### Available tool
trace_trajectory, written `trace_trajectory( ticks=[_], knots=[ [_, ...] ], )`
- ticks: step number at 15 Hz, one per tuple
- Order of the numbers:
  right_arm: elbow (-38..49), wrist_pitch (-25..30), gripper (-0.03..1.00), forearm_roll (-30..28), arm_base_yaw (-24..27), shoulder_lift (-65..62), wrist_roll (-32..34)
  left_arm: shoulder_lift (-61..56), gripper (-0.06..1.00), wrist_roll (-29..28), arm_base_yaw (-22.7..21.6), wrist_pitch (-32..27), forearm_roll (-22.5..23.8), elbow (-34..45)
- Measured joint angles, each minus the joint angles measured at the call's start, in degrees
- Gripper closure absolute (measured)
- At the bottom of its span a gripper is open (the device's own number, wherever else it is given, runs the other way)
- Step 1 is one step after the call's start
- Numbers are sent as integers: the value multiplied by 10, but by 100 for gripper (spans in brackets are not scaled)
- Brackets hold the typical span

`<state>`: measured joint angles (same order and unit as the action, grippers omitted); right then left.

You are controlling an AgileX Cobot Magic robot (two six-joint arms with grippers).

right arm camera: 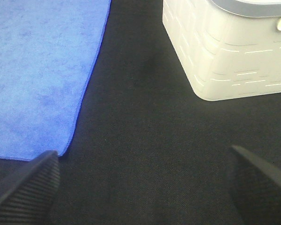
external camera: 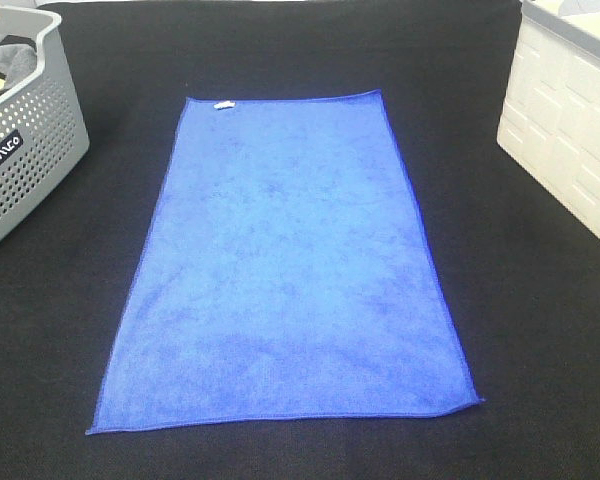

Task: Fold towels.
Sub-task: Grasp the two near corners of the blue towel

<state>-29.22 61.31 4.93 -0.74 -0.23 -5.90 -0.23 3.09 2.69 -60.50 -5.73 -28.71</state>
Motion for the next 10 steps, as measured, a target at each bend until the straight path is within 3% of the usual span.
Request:
trace_trajectory(
  ticks=[10],
  knots=[
    [0,0,7,0,0,0,0,0,19,0,0,0,0,0]
  ],
)
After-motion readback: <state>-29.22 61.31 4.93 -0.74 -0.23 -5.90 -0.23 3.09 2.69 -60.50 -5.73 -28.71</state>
